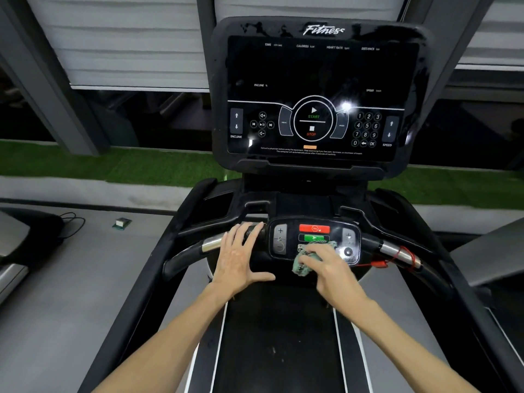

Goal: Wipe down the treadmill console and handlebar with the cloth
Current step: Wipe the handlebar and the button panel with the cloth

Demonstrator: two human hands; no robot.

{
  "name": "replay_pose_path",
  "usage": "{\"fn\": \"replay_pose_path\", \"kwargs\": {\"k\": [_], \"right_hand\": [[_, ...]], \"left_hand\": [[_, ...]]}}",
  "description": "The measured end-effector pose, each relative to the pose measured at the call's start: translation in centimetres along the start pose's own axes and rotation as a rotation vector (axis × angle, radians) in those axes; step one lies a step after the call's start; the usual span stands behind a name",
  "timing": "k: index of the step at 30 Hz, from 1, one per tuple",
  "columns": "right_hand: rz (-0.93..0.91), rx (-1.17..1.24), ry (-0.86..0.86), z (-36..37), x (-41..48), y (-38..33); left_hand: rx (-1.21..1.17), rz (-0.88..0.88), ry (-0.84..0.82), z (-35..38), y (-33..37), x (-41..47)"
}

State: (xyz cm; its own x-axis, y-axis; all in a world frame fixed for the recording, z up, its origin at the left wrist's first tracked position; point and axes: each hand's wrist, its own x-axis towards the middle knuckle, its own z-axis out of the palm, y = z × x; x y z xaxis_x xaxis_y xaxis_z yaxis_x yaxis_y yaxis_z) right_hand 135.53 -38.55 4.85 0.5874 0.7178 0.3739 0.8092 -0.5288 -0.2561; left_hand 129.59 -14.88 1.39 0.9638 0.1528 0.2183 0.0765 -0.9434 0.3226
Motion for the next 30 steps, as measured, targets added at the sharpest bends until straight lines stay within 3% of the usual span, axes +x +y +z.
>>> {"fn": "replay_pose_path", "kwargs": {"k": [4, 12, 23, 30], "right_hand": [[0.062, 0.012, 0.023, -0.6, -1.0, 0.7], [-0.159, 0.060, -0.077, 2.0, 4.0, -5.2], [-0.036, -0.045, -0.028, -3.0, -4.0, 5.1], [-0.137, 0.043, -0.035, -0.1, 0.6, 0.8]], "left_hand": [[-0.012, -0.010, -0.014, -0.2, 0.2, 0.1], [-0.022, 0.036, -0.005, 0.1, -0.4, 0.1], [-0.043, 0.027, 0.006, -0.3, -0.2, 0.0], [-0.047, 0.032, 0.022, -0.2, 0.2, 0.1]]}}
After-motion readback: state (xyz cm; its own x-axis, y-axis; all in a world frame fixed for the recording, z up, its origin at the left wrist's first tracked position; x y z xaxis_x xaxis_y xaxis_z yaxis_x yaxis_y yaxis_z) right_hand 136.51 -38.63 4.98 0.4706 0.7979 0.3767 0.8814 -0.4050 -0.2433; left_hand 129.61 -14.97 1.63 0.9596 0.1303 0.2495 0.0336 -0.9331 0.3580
